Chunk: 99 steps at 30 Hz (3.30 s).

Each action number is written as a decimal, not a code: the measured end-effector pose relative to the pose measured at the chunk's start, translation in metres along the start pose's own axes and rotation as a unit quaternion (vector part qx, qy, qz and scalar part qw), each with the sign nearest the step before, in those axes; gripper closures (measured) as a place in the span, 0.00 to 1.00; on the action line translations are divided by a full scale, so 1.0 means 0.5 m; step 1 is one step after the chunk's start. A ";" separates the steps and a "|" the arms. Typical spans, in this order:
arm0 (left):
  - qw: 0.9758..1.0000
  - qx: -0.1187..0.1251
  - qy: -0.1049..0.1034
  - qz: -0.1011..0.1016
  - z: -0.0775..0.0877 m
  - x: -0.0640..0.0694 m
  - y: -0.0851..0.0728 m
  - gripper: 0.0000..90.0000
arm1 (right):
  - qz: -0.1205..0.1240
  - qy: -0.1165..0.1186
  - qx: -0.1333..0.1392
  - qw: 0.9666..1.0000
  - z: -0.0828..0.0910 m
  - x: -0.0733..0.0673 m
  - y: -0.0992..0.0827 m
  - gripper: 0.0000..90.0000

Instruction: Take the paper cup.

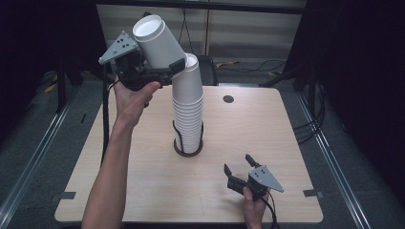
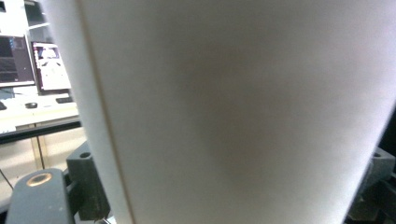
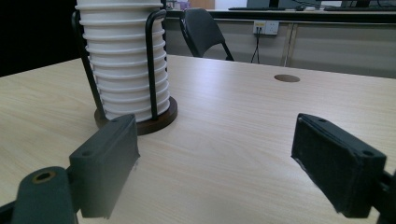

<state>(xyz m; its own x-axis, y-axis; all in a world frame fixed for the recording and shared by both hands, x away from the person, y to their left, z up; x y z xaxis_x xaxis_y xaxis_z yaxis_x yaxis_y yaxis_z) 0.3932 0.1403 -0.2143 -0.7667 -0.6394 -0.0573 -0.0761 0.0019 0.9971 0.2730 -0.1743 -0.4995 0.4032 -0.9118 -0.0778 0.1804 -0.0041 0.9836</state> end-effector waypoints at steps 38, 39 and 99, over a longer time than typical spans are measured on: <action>0.999 -0.005 0.036 -0.011 0.126 0.004 -0.085 0.14 | -0.001 -0.002 -0.001 1.000 0.000 0.000 0.000 0.16; 0.999 -0.004 0.043 -0.007 0.130 0.006 -0.091 0.14 | 0.000 -0.001 -0.001 1.000 0.000 0.000 0.000 0.16; 0.975 -0.160 -0.049 0.147 0.125 0.194 -0.421 0.14 | 0.021 0.137 0.005 0.990 -0.034 -0.179 -0.006 0.41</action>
<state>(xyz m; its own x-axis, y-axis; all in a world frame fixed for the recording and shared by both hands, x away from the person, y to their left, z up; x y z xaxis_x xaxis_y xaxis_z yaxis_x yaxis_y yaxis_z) 0.2952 0.1261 -0.4331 -0.7840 -0.5702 0.2454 0.3472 -0.0750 0.9348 0.2517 -0.0858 -0.4985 0.6395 -0.7650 -0.0765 0.1505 0.0270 0.9882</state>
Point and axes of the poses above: each handheld gripper's, and its own axes: z roughly backward along the jaws, y roughly out of its top, x roughly to its right, the point moved 2 cm from there along -z, roughly forward along the jaws, and after that the axes turned 4 degrees about -z, right-handed, at the moved point
